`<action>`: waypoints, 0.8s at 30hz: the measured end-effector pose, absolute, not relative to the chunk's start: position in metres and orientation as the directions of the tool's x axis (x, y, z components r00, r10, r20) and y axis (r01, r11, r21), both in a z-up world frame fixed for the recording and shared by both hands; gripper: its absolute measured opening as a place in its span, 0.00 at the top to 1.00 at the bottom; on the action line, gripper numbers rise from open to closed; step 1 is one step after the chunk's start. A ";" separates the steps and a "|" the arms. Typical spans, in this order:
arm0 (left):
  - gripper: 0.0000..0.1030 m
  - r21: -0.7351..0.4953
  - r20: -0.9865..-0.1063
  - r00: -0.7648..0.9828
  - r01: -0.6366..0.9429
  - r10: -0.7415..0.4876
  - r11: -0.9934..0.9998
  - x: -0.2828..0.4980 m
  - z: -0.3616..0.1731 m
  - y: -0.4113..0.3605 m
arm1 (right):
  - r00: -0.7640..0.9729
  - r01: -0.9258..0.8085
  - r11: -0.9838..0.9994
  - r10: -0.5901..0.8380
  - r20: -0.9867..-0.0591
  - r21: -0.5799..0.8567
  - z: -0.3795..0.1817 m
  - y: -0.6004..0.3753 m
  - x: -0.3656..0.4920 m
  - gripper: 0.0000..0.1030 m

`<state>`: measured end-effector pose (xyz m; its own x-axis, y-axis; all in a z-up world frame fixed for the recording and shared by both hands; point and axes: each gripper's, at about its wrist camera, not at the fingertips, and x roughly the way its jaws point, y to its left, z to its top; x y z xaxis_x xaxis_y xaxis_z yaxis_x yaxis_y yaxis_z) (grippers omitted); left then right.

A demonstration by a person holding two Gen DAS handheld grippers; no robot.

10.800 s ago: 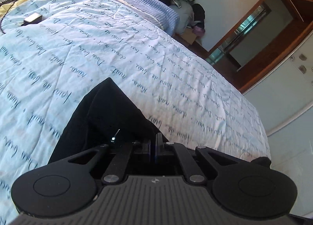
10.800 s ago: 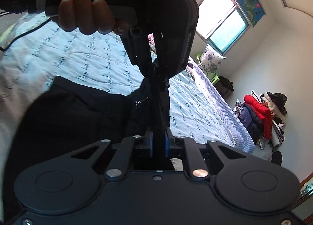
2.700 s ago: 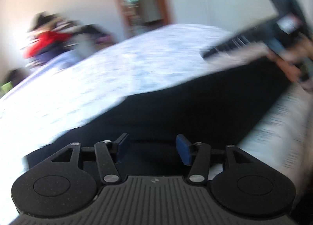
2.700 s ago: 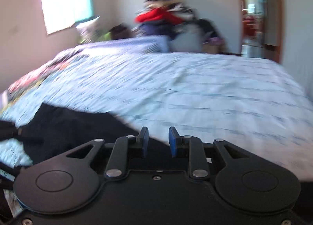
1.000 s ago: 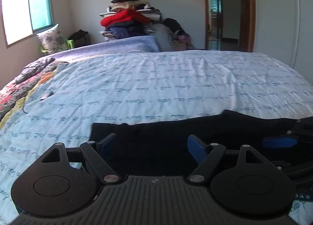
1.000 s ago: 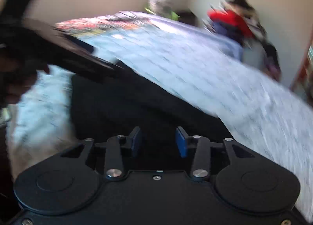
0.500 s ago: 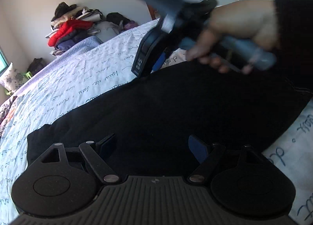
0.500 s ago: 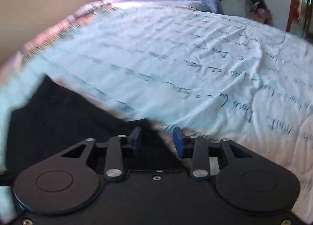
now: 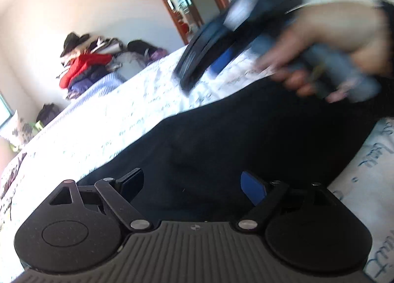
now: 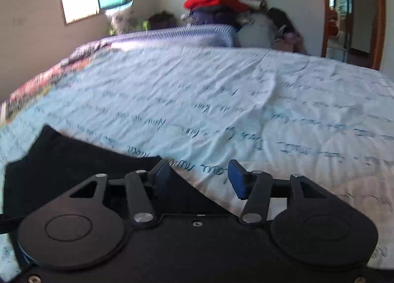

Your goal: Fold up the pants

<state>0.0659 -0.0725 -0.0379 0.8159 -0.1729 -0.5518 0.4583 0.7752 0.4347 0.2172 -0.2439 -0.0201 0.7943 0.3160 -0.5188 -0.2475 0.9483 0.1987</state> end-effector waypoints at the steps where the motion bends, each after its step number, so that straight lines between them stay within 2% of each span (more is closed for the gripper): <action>1: 0.14 0.432 -0.550 0.815 0.465 -0.183 0.773 0.067 -0.037 -0.075 | 0.828 -0.220 0.945 0.313 -0.465 0.244 -0.012 -0.262 0.194 0.35; 3: 0.14 0.414 -0.550 0.810 0.475 -0.202 0.777 0.070 -0.035 -0.081 | 0.890 -0.134 0.935 0.260 -0.374 0.329 -0.001 -0.305 0.140 0.32; 5: 0.14 0.372 -0.561 0.796 0.488 -0.227 0.790 0.073 -0.032 -0.090 | 0.927 -0.006 0.925 0.147 -0.345 0.380 -0.001 -0.346 0.089 0.30; 9: 0.14 0.292 -0.588 0.764 0.506 -0.265 0.811 0.079 -0.027 -0.109 | 0.903 0.314 0.833 -0.114 -0.414 0.456 -0.024 -0.422 0.009 0.29; 12: 0.14 0.266 -0.595 0.749 0.527 -0.292 0.807 0.079 -0.027 -0.120 | 0.865 0.460 0.700 -0.212 -0.455 0.547 -0.046 -0.469 -0.040 0.29; 15: 0.14 0.267 -0.600 0.739 0.545 -0.305 0.795 0.074 -0.029 -0.125 | 0.852 0.515 0.533 -0.231 -0.470 0.672 -0.068 -0.496 -0.072 0.29; 18: 0.14 0.291 -0.598 0.745 0.545 -0.295 0.786 0.066 -0.033 -0.134 | 0.872 0.489 0.407 -0.198 -0.448 0.772 -0.085 -0.508 -0.087 0.29; 24: 0.14 0.273 -0.608 0.740 0.536 -0.289 0.799 0.056 -0.031 -0.145 | 0.890 0.456 0.337 -0.153 -0.430 0.824 -0.098 -0.512 -0.077 0.28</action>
